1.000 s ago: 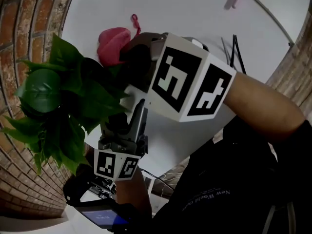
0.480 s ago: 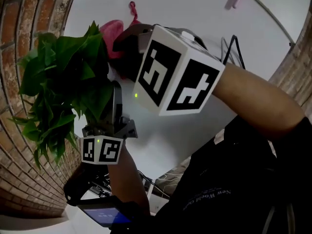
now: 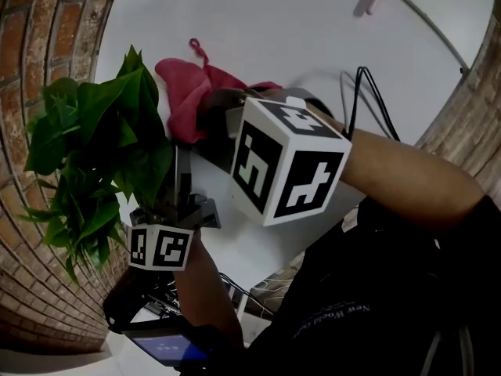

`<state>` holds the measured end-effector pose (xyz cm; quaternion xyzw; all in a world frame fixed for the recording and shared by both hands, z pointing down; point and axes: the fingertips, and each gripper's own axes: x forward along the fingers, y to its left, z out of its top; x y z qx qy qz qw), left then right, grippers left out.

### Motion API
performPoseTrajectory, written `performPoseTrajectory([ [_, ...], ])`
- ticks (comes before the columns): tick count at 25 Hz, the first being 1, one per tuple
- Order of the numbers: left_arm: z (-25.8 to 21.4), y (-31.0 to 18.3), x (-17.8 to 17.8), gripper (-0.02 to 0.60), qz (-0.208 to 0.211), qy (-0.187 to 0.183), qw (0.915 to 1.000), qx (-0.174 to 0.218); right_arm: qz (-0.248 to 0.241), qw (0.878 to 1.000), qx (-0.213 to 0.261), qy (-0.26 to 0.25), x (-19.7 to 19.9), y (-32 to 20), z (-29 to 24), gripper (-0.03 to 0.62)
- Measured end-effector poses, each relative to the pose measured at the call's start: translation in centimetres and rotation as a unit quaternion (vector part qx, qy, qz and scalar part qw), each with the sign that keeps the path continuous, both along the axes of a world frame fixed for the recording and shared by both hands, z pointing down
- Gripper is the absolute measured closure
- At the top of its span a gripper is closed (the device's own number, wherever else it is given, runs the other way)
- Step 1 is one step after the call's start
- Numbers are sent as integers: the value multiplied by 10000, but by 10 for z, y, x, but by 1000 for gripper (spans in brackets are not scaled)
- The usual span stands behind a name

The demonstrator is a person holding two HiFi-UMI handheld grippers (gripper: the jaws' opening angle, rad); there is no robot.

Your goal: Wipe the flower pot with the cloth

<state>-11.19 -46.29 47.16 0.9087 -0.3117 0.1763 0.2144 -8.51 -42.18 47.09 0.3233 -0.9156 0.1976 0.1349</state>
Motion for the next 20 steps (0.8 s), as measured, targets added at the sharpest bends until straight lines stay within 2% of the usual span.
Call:
performPoseTrajectory([
  [2,1,-1,-3,265,64,-40,10000,27,176,9998,67,-42,16,-6,-4,542],
  [5,-2,0,-12,265,309,-142,9993,176,914,9957,167,38,51,-30,-12,542],
  [7,-8,0,-15,265,421,-67,9988,239,1213,9922,212,177,62,-47,-13,542],
  [10,-12,3,-13,265,429,62,9988,207,1008,9935,222,477,44,-54,-8,542],
  [12,-13,2,-12,265,253,98,9995,140,910,9931,269,683,34,-55,-5,543],
  [16,-13,-2,-12,265,-50,95,9999,45,901,9919,263,851,28,-49,2,545],
  [20,-11,3,-8,265,-252,143,9996,-15,646,9936,76,920,13,-22,14,545],
])
